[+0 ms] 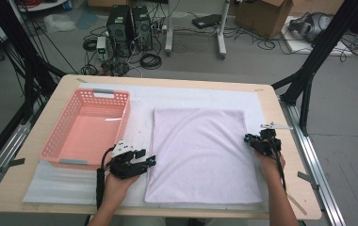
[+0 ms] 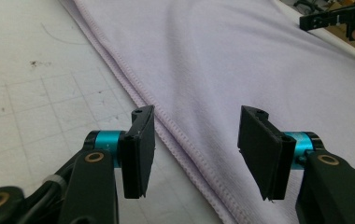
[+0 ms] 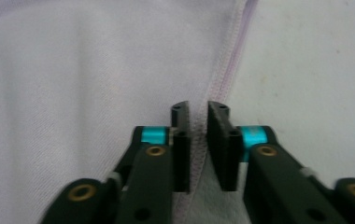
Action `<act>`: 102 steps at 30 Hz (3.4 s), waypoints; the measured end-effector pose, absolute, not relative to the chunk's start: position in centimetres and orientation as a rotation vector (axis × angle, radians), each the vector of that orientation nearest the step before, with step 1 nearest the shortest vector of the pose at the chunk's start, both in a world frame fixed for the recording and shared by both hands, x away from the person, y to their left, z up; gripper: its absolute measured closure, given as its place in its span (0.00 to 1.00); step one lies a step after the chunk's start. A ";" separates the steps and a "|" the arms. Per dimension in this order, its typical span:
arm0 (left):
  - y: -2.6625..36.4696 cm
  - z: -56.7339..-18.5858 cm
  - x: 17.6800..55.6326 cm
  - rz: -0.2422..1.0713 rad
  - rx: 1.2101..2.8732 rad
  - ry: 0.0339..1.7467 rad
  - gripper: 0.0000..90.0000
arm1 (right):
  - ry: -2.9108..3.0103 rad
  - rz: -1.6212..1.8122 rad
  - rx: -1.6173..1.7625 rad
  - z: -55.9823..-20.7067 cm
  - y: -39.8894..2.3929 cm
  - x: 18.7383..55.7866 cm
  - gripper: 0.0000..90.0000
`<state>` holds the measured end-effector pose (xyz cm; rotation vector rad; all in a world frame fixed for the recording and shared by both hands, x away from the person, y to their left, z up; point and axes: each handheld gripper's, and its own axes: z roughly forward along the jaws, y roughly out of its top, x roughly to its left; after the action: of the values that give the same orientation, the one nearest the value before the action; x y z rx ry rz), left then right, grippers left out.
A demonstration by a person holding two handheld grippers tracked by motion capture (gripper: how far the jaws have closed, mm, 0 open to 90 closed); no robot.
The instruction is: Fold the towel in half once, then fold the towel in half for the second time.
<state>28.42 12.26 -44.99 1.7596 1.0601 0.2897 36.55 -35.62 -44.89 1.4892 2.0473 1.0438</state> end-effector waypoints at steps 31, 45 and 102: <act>9.0 -45.0 35.2 0.612 1.852 1.329 0.86 | 1.996 1.191 1.420 -44.2 -36.5 31.1 0.69; 11.0 -44.5 34.3 0.444 1.752 1.202 0.50 | 2.164 1.023 1.312 -44.8 -35.1 31.1 0.87; 9.1 -42.8 39.6 0.341 1.710 1.128 0.24 | 2.131 1.180 1.356 -42.9 -37.1 34.6 0.24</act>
<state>39.59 9.13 -42.84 1.7102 1.1278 0.3406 34.64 -37.13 -42.91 1.3555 2.1310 1.1800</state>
